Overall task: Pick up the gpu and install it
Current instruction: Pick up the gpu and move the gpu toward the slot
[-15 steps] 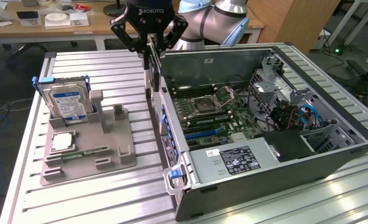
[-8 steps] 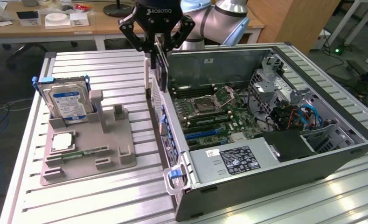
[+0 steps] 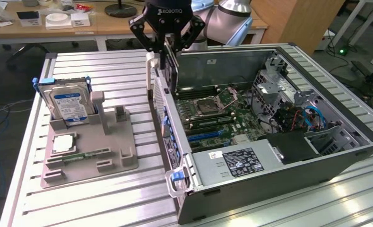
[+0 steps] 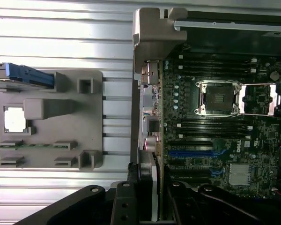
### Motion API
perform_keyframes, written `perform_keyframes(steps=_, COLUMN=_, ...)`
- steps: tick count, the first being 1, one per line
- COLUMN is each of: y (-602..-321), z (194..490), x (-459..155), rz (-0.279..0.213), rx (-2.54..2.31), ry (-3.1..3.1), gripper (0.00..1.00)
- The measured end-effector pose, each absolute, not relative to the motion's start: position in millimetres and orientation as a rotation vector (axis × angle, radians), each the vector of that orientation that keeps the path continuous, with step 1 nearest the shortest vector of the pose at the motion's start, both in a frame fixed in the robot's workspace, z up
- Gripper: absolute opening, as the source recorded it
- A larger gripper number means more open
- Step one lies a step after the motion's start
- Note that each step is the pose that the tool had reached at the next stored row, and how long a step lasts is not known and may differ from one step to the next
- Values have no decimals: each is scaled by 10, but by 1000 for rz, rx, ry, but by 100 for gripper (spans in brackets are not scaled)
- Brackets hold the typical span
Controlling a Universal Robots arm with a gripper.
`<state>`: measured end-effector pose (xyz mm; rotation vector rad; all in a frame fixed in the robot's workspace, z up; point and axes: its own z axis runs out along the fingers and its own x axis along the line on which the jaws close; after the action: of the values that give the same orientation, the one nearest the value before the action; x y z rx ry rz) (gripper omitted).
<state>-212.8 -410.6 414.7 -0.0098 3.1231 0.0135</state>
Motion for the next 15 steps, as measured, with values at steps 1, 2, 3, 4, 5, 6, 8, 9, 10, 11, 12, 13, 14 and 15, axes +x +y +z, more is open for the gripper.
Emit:
perform_keyframes(steps=1, y=-4106, z=4147, x=-2111, rz=14, rx=-10, ry=3123, gripper=28)
perform_keyframes(steps=2, y=-4106, z=4148, x=-2093, rz=13, rx=-10, ry=3123, gripper=28)
perform_keyframes(steps=3, y=-4106, z=4148, x=-2078, rz=13, rx=-10, ry=3123, gripper=28)
perform_keyframes(steps=4, y=-4106, z=4148, x=-2060, rz=13, rx=-10, ry=3123, gripper=28)
perform_keyframes(steps=5, y=-4106, z=4148, x=-2043, rz=13, rx=-10, ry=3123, gripper=28)
perform_keyframes(steps=6, y=-4106, z=4148, x=-2025, rz=13, rx=-10, ry=3123, gripper=28)
perform_keyframes(steps=8, y=-4106, z=4148, x=-1991, rz=13, rx=-10, ry=3123, gripper=28)
perform_keyframes(steps=9, y=-4106, z=4148, x=-1974, rz=13, rx=-10, ry=3123, gripper=28)
perform_keyframes(steps=10, y=-4106, z=4148, x=-1956, rz=13, rx=-10, ry=3123, gripper=28)
perform_keyframes(steps=11, y=-4106, z=4148, x=-1939, rz=13, rx=-10, ry=3123, gripper=28)
perform_keyframes(steps=12, y=-4106, z=4148, x=-1921, rz=13, rx=-10, ry=3123, gripper=28)
perform_keyframes(steps=13, y=-4106, z=4148, x=-1903, rz=13, rx=-10, ry=3123, gripper=28)
perform_keyframes(steps=14, y=-4106, z=4148, x=-1886, rz=14, rx=-10, ry=3123, gripper=28)
perform_keyframes(steps=15, y=-4106, z=4148, x=-1867, rz=13, rx=-10, ry=3123, gripper=28)
